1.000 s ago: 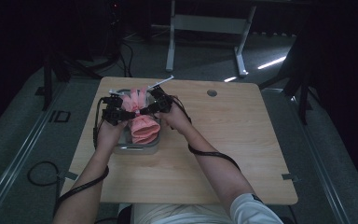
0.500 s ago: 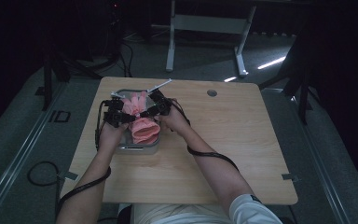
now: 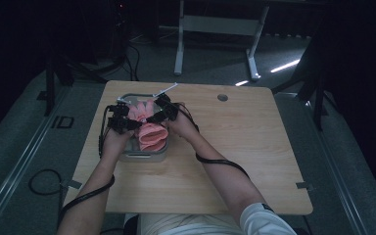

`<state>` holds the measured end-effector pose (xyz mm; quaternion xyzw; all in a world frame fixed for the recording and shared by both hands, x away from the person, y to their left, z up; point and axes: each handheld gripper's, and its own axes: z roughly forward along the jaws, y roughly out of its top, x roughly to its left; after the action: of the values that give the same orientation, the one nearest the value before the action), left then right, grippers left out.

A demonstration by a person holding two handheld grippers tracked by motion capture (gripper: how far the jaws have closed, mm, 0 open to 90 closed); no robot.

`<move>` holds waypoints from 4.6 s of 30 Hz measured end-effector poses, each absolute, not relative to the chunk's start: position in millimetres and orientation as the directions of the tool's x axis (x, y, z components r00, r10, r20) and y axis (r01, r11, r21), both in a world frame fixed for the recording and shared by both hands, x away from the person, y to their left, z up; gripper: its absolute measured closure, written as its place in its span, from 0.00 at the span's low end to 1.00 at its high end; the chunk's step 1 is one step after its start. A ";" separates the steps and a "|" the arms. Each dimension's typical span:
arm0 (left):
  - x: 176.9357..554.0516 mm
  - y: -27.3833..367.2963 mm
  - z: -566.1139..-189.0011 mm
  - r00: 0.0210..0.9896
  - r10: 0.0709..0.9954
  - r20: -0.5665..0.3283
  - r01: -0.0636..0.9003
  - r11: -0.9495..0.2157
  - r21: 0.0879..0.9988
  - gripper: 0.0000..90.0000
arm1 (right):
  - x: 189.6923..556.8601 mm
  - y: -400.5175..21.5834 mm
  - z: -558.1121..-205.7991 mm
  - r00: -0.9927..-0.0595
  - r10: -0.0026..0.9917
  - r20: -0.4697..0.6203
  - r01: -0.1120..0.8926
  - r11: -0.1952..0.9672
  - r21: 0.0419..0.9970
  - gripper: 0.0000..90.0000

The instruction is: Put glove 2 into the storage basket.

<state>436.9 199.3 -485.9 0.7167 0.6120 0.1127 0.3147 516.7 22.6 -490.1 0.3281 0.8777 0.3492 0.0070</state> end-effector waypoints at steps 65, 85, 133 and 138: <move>382.9 116.8 -438.5 0.566 0.807 -0.165 0.591 -0.259 0.764 0.04 | 496.3 -76.0 -454.8 -0.840 0.515 0.169 0.440 0.466 0.768 0.17; 356.9 54.7 -448.3 0.751 0.648 -0.126 0.450 -0.364 0.815 0.02 | 477.4 -128.5 -480.5 -0.818 0.556 0.147 0.454 0.467 0.759 0.17; 317.8 7.1 -541.8 0.859 0.511 -0.025 0.333 -0.520 0.786 0.02 | 418.8 -214.8 -545.1 -0.788 0.606 0.111 0.460 0.459 0.760 0.16; 316.2 7.1 -546.5 0.860 0.510 0.000 0.311 -0.524 0.793 0.02 | 414.1 -220.9 -549.3 -0.779 0.620 0.098 0.454 0.449 0.770 0.16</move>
<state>316.2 7.1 -546.5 0.8651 0.2372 0.1168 0.4263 414.1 -220.9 -549.3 0.3177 0.8453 0.4180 0.0990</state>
